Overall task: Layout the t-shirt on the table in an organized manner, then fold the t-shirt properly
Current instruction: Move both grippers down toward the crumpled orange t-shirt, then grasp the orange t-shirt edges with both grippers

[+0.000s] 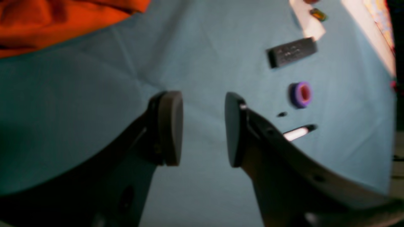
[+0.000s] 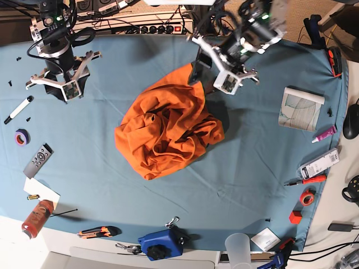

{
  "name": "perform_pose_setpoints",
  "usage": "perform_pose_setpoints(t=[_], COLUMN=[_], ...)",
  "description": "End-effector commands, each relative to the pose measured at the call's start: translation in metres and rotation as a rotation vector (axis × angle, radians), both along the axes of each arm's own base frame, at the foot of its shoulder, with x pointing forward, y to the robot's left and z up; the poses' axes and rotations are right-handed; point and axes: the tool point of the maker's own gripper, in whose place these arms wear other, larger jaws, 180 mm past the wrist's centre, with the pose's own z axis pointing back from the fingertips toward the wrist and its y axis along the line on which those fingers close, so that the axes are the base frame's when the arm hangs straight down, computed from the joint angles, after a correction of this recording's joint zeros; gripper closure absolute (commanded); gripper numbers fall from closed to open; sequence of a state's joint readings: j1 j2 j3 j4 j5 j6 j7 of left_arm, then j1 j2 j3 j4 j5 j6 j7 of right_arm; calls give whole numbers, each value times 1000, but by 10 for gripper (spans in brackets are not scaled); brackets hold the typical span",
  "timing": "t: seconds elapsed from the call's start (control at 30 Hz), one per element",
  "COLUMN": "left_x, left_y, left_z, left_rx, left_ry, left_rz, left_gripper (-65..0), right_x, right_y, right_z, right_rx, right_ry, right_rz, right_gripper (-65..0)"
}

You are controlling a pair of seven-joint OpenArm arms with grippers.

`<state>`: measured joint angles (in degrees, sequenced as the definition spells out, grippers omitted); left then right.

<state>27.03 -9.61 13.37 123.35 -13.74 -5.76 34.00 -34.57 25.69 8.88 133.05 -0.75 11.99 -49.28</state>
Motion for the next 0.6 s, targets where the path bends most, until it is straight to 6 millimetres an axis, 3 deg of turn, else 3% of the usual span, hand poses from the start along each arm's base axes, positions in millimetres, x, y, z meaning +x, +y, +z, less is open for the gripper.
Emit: perform_pose_setpoints(t=[0.0,0.23,0.57], left_x=[7,27,35], left_y=[-4,-10,-2], left_z=[3,-33,-44], left_rx=[-17,9,57], left_ry=[-22,58,94], left_rz=[21,38,74], left_gripper=[-284,-284,-284], right_x=[3,-1,-3], right_y=[-3,-14,-19], right_z=[9,-1,-9], right_rx=[-30,-63,-65], right_ry=[-30,11,35], right_rz=[4,-31,-41], right_gripper=[-227,-227,-227])
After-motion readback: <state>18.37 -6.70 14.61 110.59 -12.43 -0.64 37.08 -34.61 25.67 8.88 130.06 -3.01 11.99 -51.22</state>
